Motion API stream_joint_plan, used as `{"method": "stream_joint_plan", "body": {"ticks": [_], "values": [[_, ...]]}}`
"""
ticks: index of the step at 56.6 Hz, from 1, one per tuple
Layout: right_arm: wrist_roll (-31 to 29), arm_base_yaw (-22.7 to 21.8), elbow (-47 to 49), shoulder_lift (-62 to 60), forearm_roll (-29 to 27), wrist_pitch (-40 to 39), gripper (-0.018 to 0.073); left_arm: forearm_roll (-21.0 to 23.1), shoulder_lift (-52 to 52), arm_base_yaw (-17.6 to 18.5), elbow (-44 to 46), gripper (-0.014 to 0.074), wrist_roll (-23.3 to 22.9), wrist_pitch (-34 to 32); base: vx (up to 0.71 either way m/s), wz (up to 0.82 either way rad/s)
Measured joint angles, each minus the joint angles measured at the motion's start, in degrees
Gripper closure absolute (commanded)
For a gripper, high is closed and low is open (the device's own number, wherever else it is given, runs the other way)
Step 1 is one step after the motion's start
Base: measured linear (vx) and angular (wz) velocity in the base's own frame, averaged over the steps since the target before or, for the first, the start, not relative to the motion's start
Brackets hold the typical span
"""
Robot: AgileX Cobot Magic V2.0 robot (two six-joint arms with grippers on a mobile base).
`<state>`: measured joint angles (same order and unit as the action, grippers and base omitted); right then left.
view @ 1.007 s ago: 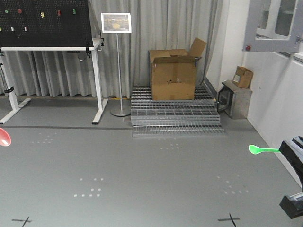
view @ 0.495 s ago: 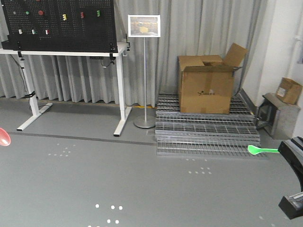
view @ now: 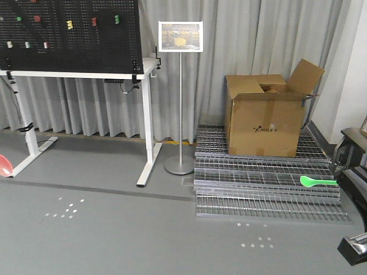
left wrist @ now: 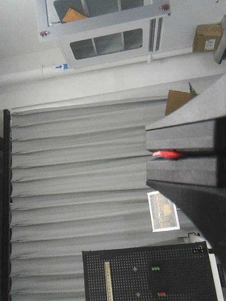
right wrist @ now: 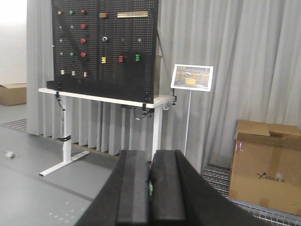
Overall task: Sort red and green spoons into left cabinet
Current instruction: 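Drive across the room toward the open white cabinet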
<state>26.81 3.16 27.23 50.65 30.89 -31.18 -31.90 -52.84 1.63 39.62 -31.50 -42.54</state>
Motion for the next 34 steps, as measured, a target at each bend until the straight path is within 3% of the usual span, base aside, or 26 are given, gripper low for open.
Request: {"method": "stream_joint_plan", "body": {"ticks": [34], "values": [[0.0, 0.0, 0.0, 0.0, 0.05, 0.0, 0.0568, 0.0, 0.0, 0.0, 0.0, 0.0603, 0.0, 0.0, 0.54, -0.14]]}}
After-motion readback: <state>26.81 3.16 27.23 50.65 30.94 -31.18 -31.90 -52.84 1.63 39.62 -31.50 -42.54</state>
